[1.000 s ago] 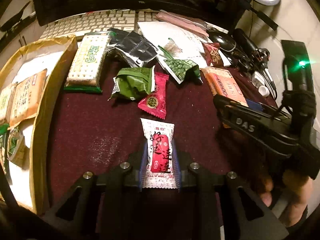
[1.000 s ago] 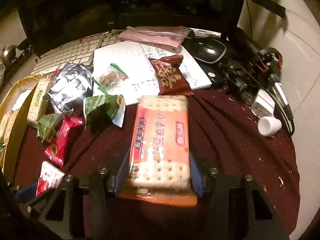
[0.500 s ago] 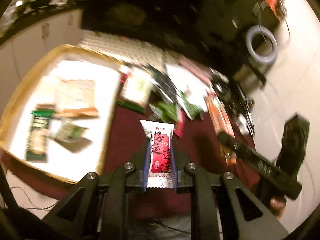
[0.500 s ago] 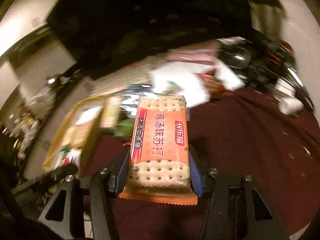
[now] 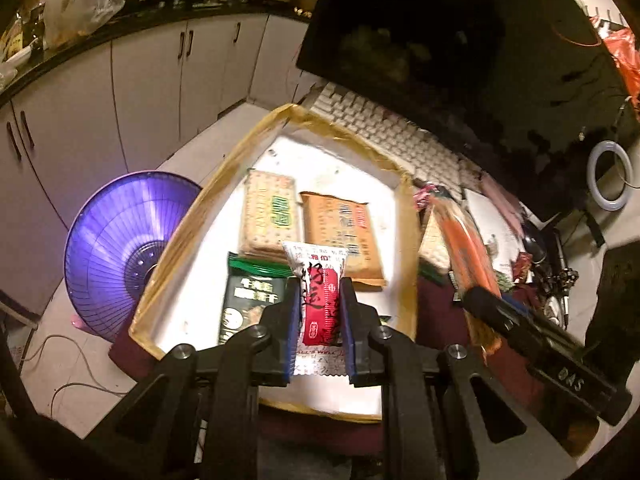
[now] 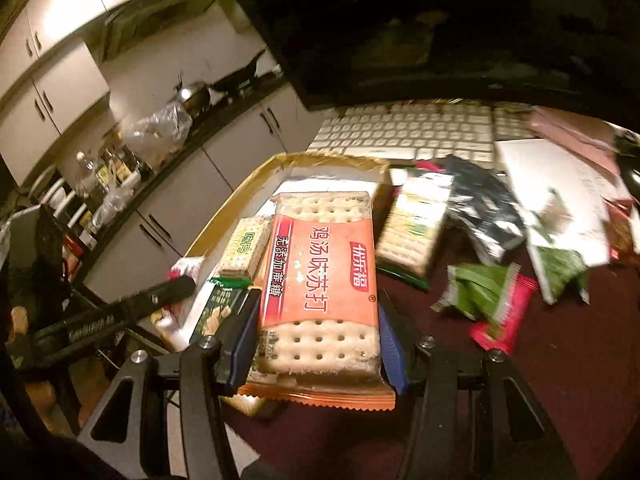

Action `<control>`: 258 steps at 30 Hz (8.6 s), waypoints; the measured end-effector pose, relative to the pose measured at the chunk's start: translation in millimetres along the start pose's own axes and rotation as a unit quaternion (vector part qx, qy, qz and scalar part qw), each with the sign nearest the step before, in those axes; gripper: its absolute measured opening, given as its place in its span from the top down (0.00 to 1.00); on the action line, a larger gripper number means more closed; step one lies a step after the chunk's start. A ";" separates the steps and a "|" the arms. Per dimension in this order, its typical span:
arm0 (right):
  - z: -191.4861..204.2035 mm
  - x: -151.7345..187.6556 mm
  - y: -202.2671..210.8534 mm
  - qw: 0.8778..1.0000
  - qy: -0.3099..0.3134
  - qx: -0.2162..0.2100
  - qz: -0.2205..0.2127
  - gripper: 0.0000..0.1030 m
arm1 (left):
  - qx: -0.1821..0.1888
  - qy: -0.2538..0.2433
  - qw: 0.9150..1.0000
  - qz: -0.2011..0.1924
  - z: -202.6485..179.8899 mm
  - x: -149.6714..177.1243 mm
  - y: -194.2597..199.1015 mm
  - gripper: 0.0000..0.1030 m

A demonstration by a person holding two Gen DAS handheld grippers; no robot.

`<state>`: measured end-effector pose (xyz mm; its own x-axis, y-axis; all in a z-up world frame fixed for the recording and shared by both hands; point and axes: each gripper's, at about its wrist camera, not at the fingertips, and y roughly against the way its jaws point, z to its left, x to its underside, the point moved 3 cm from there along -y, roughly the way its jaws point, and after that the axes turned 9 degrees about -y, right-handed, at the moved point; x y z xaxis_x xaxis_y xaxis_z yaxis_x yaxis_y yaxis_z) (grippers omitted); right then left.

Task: Organize snacks
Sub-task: 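Place the candy bar and cracker pack into the tray, open both grippers, then grasp the green snack bag with the left gripper while the right grasps a red candy bar, then drop the green bag and red candy bar into the tray, then grasp the WEIDAN cracker pack with the left gripper while the right grasps a green chip bag, then carry the WEIDAN pack and green chip bag into the tray, open both grippers, then grasp a silver foil bag with the left gripper while the right grasps a dark red candy pack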

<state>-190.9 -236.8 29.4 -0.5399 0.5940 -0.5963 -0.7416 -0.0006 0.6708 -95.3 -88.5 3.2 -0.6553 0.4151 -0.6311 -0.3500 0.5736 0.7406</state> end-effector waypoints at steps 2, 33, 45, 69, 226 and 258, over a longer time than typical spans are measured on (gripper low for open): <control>10.6 -5.1 -17.0 1.000 0.007 0.005 0.011 0.48 | -0.002 -0.004 1.000 0.005 4.7 -1.0 -4.4 0.81; -78.3 11.8 70.7 0.995 -0.081 -0.003 -0.059 0.42 | 0.074 -0.043 0.996 -0.023 -61.9 -4.7 1.2 0.33; -162.9 35.4 106.7 0.982 -0.174 0.040 -0.064 0.42 | 0.119 -0.130 0.983 0.052 -164.7 2.3 -51.2 0.33; -156.9 32.6 74.3 0.989 -0.144 0.030 -0.016 0.61 | 0.149 -0.059 0.982 0.099 -155.1 -0.8 -87.4 0.68; -16.3 -38.5 -27.8 0.999 0.002 0.043 -0.003 0.67 | -0.048 -0.004 0.998 0.048 0.5 6.0 -37.5 0.52; -99.4 12.4 89.5 0.994 -0.093 -0.002 -0.059 0.36 | 0.062 -0.058 0.996 -0.032 -100.8 11.5 17.0 0.23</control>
<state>-303.5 -309.4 38.2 -0.3655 0.7289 -0.5789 -0.7974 0.0756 0.5987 -176.3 -145.2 31.7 -0.5498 0.4499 -0.7038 -0.2981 0.6814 0.6684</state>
